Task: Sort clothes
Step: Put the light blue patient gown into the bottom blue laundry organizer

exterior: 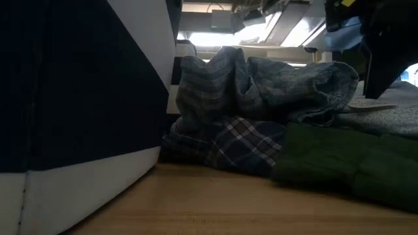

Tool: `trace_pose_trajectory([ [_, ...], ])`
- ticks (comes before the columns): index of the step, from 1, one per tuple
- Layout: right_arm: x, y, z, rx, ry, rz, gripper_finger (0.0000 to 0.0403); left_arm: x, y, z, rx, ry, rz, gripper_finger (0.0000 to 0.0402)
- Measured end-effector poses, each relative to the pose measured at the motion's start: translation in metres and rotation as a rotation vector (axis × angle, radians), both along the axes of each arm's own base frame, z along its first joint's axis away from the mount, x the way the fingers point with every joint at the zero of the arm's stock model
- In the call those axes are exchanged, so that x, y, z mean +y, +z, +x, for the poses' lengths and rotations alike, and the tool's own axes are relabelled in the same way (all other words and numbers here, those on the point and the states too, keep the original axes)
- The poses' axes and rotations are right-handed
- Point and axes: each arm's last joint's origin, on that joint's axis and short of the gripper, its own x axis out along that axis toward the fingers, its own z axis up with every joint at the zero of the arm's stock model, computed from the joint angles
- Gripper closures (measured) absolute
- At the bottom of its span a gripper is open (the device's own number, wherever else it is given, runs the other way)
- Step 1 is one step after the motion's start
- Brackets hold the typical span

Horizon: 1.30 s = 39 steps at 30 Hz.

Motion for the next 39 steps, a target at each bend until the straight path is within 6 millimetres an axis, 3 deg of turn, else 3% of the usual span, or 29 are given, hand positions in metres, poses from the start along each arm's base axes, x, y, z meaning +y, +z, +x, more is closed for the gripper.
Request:
trace_pose_trajectory([
  [8,-0.005,-0.018,-0.006,0.016,-0.001,-0.038,0.0178,0.000,-0.001,0.000,0.003,0.000,0.000,0.0361],
  [24,-0.014,-0.068,-0.016,-0.119,-0.004,-0.094,0.0178,0.000,-0.001,0.000,0.003,0.000,0.000,0.0361],
  [30,-0.016,-0.078,-0.019,-0.147,-0.007,-0.090,0.0182,0.000,-0.001,0.000,0.003,0.000,0.000,0.0361],
  [34,-0.016,-0.078,-0.017,-0.171,-0.008,-0.092,0.0229,0.000,-0.001,0.000,0.003,0.001,0.000,0.0361],
  [39,-0.015,-0.078,-0.013,-0.224,0.001,-0.111,0.0330,0.000,-0.001,0.000,0.003,0.001,0.000,0.0361],
])
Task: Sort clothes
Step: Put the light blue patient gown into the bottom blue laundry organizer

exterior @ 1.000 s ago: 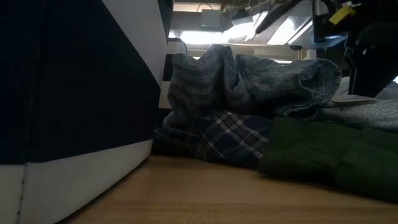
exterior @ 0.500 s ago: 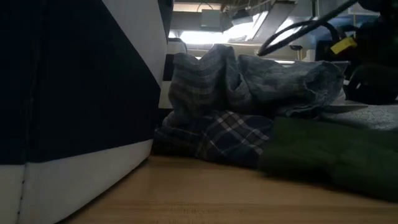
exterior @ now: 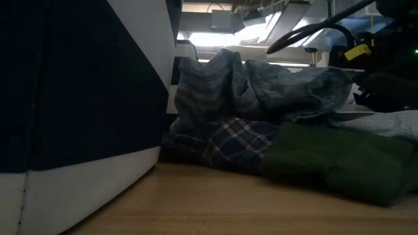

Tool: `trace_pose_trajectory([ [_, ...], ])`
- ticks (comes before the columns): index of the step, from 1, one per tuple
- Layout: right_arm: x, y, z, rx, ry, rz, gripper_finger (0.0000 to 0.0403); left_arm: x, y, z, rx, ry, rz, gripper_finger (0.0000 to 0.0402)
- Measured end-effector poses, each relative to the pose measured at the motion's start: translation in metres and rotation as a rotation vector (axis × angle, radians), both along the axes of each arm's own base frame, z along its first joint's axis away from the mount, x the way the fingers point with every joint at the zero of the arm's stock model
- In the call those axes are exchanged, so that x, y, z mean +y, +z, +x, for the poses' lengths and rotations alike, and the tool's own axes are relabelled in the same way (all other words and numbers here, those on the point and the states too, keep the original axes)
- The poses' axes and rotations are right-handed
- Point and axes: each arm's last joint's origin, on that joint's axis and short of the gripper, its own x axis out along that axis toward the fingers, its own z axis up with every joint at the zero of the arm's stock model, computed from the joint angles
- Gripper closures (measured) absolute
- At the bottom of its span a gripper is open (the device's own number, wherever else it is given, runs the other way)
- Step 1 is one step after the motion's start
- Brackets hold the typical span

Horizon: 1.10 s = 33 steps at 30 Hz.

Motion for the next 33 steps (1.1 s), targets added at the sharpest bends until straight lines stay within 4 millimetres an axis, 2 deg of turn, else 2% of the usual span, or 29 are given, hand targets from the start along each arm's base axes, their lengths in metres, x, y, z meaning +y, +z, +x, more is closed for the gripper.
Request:
trace_pose_trajectory([
  [2,0.001,0.002,0.001,0.001,0.010,-0.013,0.0369,0.000,0.000,0.000,0.000,0.000,0.000,0.0361],
  [4,0.002,0.007,0.003,0.015,0.036,-0.032,0.0385,0.000,0.000,0.000,0.000,0.000,0.000,0.0361],
  [7,0.005,0.021,0.009,0.029,0.050,-0.062,0.0375,0.000,0.000,0.000,0.000,0.000,0.000,0.0361],
  [11,0.008,0.052,0.018,0.008,0.040,-0.142,0.0358,0.000,0.000,0.000,0.000,0.000,0.000,0.0361],
  [20,0.014,0.126,0.036,-0.118,0.062,-0.340,0.0378,0.000,0.000,0.000,0.000,0.000,0.000,0.0361],
  [33,0.019,0.198,0.051,-0.285,0.124,-0.585,0.0374,0.000,0.000,0.000,0.000,0.000,0.000,0.0361],
])
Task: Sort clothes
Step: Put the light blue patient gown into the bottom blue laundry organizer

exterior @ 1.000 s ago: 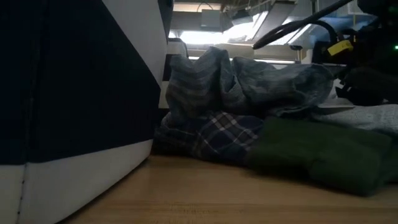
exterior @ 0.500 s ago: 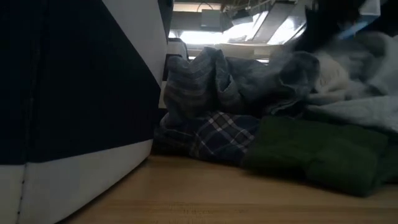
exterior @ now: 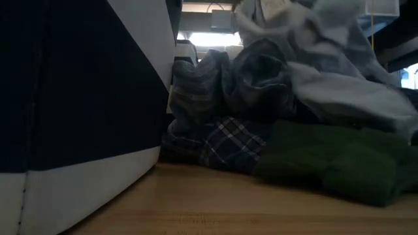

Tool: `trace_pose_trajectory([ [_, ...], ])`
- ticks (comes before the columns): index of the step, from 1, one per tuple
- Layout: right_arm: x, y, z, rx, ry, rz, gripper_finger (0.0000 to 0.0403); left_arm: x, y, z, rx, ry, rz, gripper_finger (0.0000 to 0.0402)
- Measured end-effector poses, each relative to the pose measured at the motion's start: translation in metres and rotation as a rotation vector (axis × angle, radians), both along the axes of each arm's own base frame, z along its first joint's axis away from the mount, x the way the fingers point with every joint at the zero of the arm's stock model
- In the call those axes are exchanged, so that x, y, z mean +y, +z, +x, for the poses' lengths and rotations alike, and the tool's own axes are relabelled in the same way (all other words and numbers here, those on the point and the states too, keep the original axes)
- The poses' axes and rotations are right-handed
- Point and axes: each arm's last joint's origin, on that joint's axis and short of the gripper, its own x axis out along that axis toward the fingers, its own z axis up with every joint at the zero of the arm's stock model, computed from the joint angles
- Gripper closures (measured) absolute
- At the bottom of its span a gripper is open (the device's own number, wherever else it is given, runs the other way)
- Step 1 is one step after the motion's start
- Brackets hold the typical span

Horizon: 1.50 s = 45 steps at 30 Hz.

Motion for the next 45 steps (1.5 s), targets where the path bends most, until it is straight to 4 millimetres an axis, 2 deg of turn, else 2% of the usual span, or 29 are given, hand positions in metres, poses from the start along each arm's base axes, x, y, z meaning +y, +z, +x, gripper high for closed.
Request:
trace_pose_trajectory([
  [9,0.010,0.045,0.017,-0.107,0.081,-0.105,0.0374,0.000,0.000,0.000,0.000,0.000,0.000,0.0361],
  [18,0.015,0.084,0.039,-0.247,0.283,-0.164,0.0373,0.000,0.000,0.000,0.000,0.000,0.001,0.0361],
  [30,-0.005,0.118,0.057,-0.612,0.656,-0.095,0.0373,0.000,0.000,0.000,0.000,0.000,0.000,0.0361],
  [39,-0.030,0.140,0.062,-0.861,0.852,-0.158,0.0372,0.000,0.000,0.000,0.000,0.000,0.000,0.0361],
  [45,-0.035,0.144,0.068,-1.026,1.009,-0.225,0.0372,0.000,0.000,0.000,0.002,0.001,0.007,0.0361],
])
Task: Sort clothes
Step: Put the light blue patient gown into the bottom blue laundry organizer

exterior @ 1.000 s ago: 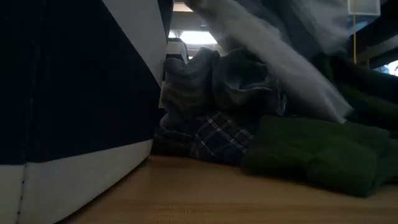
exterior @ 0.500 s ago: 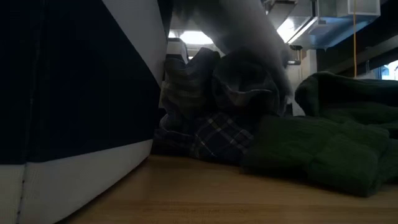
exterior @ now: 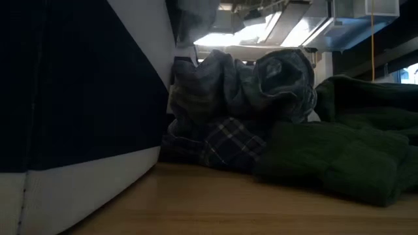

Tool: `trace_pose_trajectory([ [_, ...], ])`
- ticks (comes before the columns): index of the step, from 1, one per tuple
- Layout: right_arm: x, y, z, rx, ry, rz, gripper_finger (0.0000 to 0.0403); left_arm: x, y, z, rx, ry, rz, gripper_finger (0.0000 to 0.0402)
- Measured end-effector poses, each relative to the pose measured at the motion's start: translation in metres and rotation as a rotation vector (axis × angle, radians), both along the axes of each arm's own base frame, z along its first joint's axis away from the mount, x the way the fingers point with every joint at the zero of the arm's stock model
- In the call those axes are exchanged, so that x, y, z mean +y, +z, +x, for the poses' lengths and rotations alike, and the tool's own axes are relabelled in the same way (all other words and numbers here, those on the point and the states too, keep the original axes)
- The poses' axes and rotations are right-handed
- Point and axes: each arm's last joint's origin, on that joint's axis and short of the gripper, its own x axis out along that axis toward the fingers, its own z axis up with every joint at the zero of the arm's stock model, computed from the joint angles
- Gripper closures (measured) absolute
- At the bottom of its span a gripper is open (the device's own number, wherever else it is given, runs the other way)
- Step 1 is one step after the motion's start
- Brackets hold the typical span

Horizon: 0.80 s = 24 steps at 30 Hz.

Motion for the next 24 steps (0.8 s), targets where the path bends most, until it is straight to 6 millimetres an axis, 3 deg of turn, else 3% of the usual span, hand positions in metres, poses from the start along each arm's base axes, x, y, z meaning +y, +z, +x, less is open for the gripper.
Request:
trace_pose_trajectory([
  [4,0.009,-0.014,0.015,-0.049,0.101,-0.033,0.0372,0.000,0.000,0.000,-0.003,0.000,0.001,0.0361],
  [8,0.018,-0.042,0.042,0.005,0.111,-0.053,0.0372,0.000,0.001,0.000,-0.005,0.000,0.000,0.0361],
  [15,0.020,-0.109,0.091,0.283,-0.008,-0.062,0.0372,0.000,0.001,0.000,-0.008,-0.001,-0.007,0.0361],
  [24,0.022,-0.172,0.120,0.593,-0.013,-0.024,0.0362,0.000,0.001,0.000,-0.008,-0.001,-0.007,0.0361],
])
